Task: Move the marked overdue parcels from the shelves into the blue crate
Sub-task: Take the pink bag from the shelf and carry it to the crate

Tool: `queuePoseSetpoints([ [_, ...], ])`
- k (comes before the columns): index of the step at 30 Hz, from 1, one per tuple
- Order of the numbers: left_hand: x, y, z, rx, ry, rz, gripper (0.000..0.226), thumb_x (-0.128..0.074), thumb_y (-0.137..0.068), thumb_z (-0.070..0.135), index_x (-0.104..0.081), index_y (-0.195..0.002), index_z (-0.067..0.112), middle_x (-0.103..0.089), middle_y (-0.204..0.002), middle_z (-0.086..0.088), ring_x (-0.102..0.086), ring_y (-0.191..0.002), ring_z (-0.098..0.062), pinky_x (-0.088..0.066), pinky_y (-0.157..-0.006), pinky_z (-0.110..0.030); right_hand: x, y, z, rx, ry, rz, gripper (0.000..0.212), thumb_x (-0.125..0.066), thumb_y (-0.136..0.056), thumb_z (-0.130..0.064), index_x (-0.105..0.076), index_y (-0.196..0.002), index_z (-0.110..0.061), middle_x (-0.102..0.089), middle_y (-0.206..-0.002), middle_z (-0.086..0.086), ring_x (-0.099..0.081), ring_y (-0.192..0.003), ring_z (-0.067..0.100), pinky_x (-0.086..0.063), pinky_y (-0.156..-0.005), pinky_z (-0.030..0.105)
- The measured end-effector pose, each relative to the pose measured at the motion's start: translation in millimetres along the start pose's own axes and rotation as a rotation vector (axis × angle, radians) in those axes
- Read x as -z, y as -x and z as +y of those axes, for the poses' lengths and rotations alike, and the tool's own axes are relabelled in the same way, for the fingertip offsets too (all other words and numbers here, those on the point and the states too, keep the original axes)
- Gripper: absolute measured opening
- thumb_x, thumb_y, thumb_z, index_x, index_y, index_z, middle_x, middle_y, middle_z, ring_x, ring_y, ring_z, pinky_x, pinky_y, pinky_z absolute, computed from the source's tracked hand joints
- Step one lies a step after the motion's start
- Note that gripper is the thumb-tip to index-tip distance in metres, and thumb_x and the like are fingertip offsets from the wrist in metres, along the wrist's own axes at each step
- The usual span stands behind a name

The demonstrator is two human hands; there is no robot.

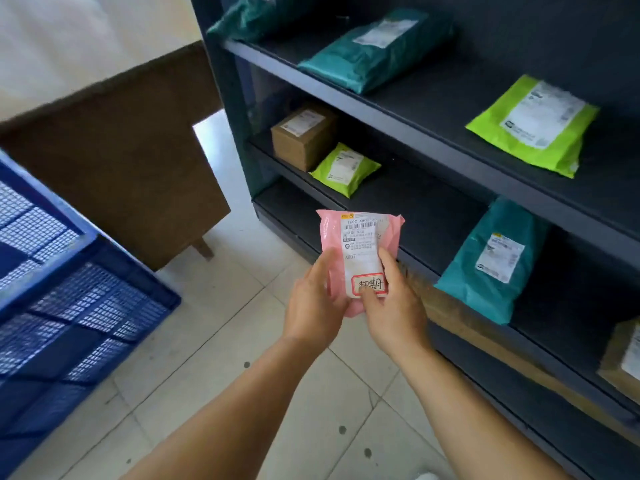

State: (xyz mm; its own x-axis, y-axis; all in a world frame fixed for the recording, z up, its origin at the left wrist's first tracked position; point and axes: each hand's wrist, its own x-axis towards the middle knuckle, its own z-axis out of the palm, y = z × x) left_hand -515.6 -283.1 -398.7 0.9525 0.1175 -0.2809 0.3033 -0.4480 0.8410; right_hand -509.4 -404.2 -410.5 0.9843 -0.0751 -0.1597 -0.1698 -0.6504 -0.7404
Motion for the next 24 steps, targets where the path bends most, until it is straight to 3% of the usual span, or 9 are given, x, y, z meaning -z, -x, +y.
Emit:
queuePoseSetpoints([
  [2, 49.6, 7.1, -9.8, -0.001, -0.013, 0.063, 0.055, -0.064, -0.087, 0.019, -0.041, -0.132, 0.040, -0.063, -0.090, 0.014, -0.063, -0.079, -0.008, -0.052, -0.063, -0.021, -27.5, 6.7, -40.8, 0.043, 0.005, -0.032, 0.065, -0.056, -0.093, -0.025, -0.023, -0.146, -0.042, -0.050, -0.139, -0.006, -0.050, -0.123, 0.021, -0.048, -0.095, 0.045],
  [5, 119.3, 16.2, -27.1, 0.016, -0.002, 0.141, 0.059, -0.069, -0.084, 0.019, -0.043, -0.135, 0.033, -0.060, -0.098, 0.009, -0.062, -0.087, -0.015, -0.055, -0.075, -0.033, -67.2, 17.8, -101.5, 0.121, 0.014, -0.086, 0.064, -0.055, -0.093, -0.024, -0.023, -0.146, -0.040, -0.050, -0.139, -0.006, -0.048, -0.122, 0.020, -0.047, -0.095, 0.045],
  [9, 202.2, 27.9, -53.5, 0.025, 0.031, 0.265, 0.062, -0.068, -0.085, 0.026, -0.039, -0.139, 0.034, -0.058, -0.105, 0.011, -0.061, -0.093, -0.012, -0.056, -0.082, -0.035, -118.5, 31.7, -176.5, 0.237, 0.070, -0.165, 0.060, -0.050, -0.096, -0.026, -0.022, -0.148, -0.038, -0.045, -0.144, -0.007, -0.041, -0.127, 0.020, -0.041, -0.102, 0.046],
  [12, 258.3, 37.1, -71.8, 0.045, 0.035, 0.374, 0.062, -0.066, -0.086, 0.030, -0.038, -0.141, 0.034, -0.057, -0.104, 0.011, -0.060, -0.096, -0.012, -0.053, -0.085, -0.033, -159.8, 38.6, -225.8, 0.314, 0.074, -0.216, 0.060, -0.050, -0.097, -0.031, -0.021, -0.148, -0.039, -0.047, -0.141, -0.006, -0.044, -0.122, 0.020, -0.045, -0.100, 0.045],
  [16, 319.5, 44.9, -97.8, 0.108, 0.049, 0.497, 0.064, -0.067, -0.086, 0.032, -0.036, -0.142, 0.037, -0.055, -0.099, 0.015, -0.060, -0.096, -0.010, -0.053, -0.086, -0.033, -215.9, 42.8, -279.4, 0.399, 0.082, -0.300, 0.061, -0.048, -0.096, -0.036, -0.016, -0.148, -0.043, -0.048, -0.140, -0.005, -0.048, -0.118, 0.021, -0.047, -0.097, 0.046],
  [21, 384.5, 33.8, -138.4, 0.204, 0.054, 0.614, 0.072, -0.067, -0.084, 0.036, -0.030, -0.146, 0.034, -0.060, -0.120, 0.007, -0.058, -0.104, -0.011, -0.052, -0.091, -0.038, -283.7, 35.6, -334.2, 0.496, 0.093, -0.412, 0.066, -0.053, -0.093, -0.028, -0.020, -0.149, -0.040, -0.052, -0.136, -0.002, -0.050, -0.114, 0.024, -0.043, -0.099, 0.047],
  [24, 421.6, 18.9, -156.7, 0.233, 0.058, 0.654, 0.068, -0.066, -0.086, 0.034, -0.031, -0.145, 0.034, -0.058, -0.119, 0.010, -0.059, -0.104, -0.012, -0.053, -0.088, -0.038, -322.0, 21.5, -365.3, 0.521, 0.099, -0.488, 0.066, -0.053, -0.093, -0.023, -0.022, -0.149, -0.037, -0.050, -0.141, -0.002, -0.048, -0.119, 0.026, -0.040, -0.102, 0.044],
])
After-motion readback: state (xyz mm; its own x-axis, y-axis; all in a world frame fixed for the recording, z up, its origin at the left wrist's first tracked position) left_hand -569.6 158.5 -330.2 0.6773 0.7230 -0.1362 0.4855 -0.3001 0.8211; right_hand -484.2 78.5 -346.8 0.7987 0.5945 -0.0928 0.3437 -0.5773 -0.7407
